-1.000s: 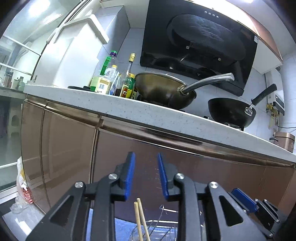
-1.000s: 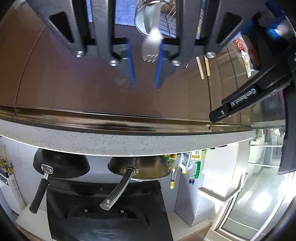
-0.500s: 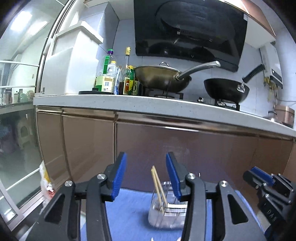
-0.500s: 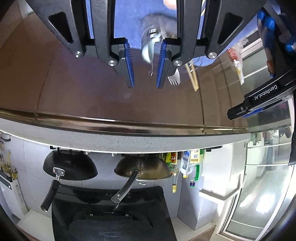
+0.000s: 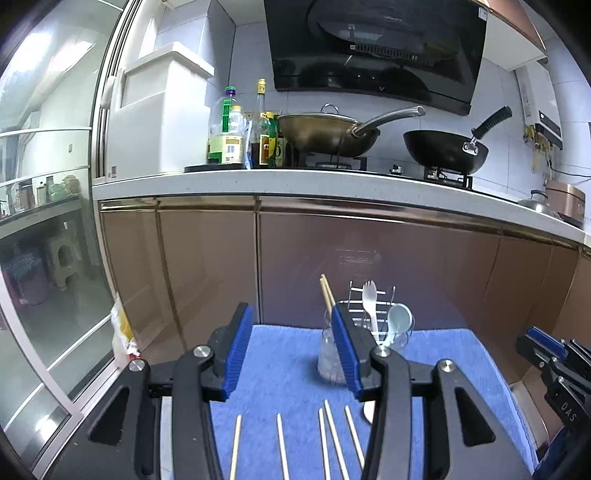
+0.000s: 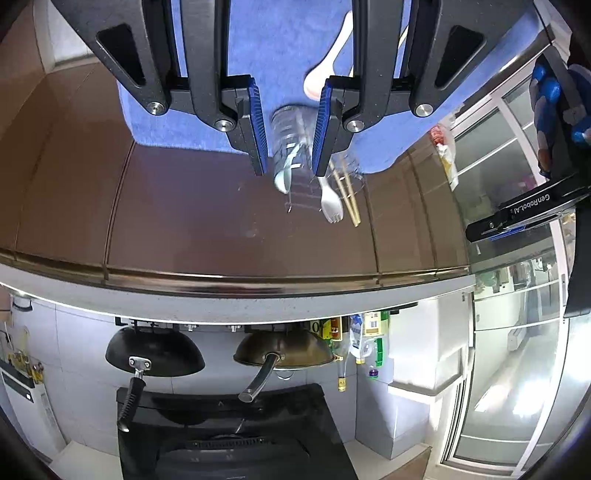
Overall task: Organize utensils
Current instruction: 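Withdraw both open tools from the wire holder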
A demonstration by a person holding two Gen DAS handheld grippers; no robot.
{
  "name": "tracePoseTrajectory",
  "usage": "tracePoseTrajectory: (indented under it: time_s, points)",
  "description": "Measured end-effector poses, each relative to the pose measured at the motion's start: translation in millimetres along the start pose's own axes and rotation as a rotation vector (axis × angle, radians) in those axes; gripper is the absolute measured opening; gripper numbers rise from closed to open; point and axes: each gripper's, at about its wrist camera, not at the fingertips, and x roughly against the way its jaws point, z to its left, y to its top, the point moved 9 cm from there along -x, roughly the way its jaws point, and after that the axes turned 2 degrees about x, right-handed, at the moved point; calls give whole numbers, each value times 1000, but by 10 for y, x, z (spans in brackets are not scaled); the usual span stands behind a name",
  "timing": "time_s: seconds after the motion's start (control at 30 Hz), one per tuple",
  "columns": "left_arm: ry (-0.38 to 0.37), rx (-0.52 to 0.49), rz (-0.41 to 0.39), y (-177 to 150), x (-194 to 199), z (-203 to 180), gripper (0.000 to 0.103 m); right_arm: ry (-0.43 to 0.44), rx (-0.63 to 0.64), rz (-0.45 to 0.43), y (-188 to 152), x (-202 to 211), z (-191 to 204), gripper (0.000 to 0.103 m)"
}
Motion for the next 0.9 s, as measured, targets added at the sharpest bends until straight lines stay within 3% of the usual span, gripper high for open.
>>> tracePoseTrajectory:
  time_s: [0.23,0.37,0.47,0.9]
  points:
    - [40,-26,-14,-37,384,52,42,-8,-33,-2,-145,329,-2,26]
    - [55,-28,-40,3,600,64,43,-32,-35,-28,-94,520,-44,40]
    - [57,-31,-56,29,713,61,52,-51,-41,-58,-44,702,-73,47]
    - [85,-74,-66,30,922,-1,52,-70,-35,-105,75,1101,-164,49]
